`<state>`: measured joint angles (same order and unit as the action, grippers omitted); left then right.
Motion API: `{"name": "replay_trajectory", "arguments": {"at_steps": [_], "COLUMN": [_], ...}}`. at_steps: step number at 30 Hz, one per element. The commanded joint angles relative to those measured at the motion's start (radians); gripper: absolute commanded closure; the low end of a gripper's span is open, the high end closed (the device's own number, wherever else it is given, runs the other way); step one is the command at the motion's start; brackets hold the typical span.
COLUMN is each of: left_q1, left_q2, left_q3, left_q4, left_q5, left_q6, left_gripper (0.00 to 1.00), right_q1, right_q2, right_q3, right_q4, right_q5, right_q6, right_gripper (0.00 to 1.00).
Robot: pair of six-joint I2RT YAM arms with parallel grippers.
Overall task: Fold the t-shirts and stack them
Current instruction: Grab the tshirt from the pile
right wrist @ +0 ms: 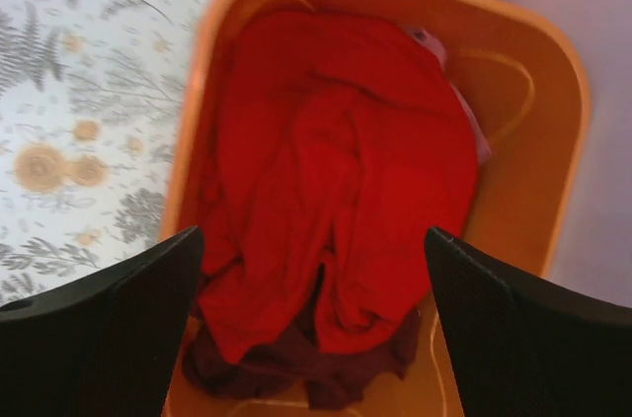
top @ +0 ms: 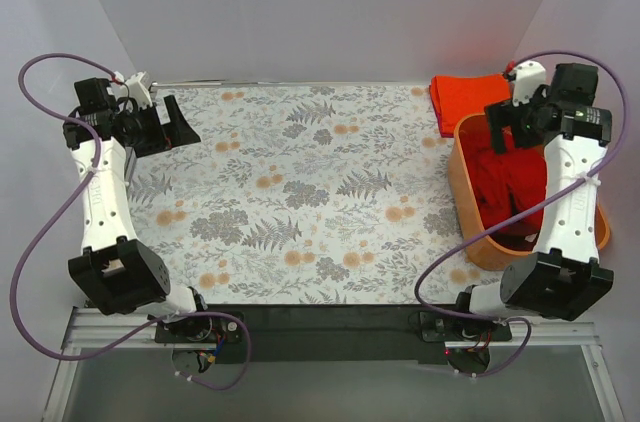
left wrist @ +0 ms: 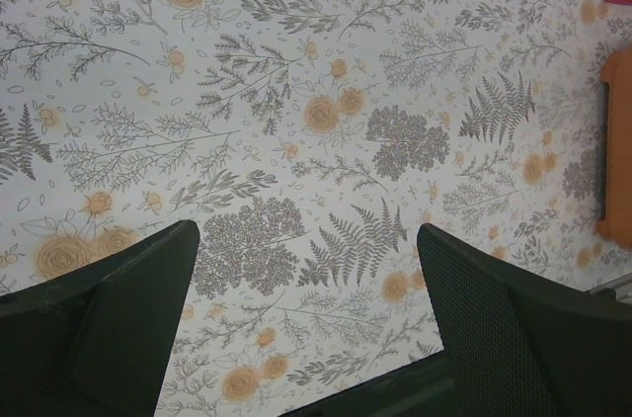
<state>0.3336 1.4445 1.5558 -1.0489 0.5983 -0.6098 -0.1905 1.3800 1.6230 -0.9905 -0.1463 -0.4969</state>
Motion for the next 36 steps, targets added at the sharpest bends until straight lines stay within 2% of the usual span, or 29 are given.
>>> {"name": "replay_trajectory", "arguments": {"at_steps": [1, 4, 9, 13, 23, 25, 26, 28, 29, 31, 36], "left_q1": [0.002, 0.001, -0.002, -0.001, -0.002, -0.002, -0.002, -0.002, -0.001, -0.002, -0.002], "left_q2": [-0.009, 0.002, 0.03, 0.027, 0.011, 0.01, 0.011, 0.01, 0.01, 0.01, 0.002], "left_q3": [0.067, 0.079, 0.11, 0.109, 0.055, 0.049, 0.044, 0.043, 0.043, 0.041, 0.029], "left_q4": [-0.033, -0.036, -0.068, -0.059, -0.023, -0.019, -0.014, -0.013, -0.013, -0.011, -0.005], "left_q5": [0.024, 0.02, 0.018, 0.008, 0.021, 0.017, 0.014, 0.011, 0.008, 0.006, 0.018], "left_q6": [0.024, 0.031, 0.048, 0.045, 0.027, 0.03, 0.031, 0.033, 0.035, 0.035, 0.033], "left_gripper": [0.08, 0.07, 0.07, 0.07, 0.07, 0.07, 0.07, 0.07, 0.07, 0.07, 0.07], "right_q1": [-0.105, -0.15, -0.207, -0.21, -0.211, -0.213, -0.214, -0.216, -0.216, -0.216, -0.216], "right_q2": [0.013, 0.027, 0.119, 0.166, 0.238, 0.244, 0.248, 0.241, 0.231, 0.187, 0.099], "right_q3": [-0.006, -0.081, -0.104, -0.14, -0.366, -0.39, -0.396, -0.396, -0.391, -0.359, -0.204], "right_q4": [-0.108, -0.103, -0.096, -0.056, 0.127, 0.144, 0.15, 0.147, 0.144, 0.125, 0.053], "right_q5": [-0.044, -0.038, -0.065, -0.064, 0.027, 0.037, 0.043, 0.053, 0.054, 0.056, 0.025], "right_q6": [-0.083, -0.101, -0.103, -0.091, -0.088, -0.088, -0.088, -0.085, -0.085, -0.092, -0.115], "right_gripper": [0.02, 0.02, 0.02, 0.02, 0.02, 0.09, 0.27, 0.51, 0.73, 0.98, 0.99]}}
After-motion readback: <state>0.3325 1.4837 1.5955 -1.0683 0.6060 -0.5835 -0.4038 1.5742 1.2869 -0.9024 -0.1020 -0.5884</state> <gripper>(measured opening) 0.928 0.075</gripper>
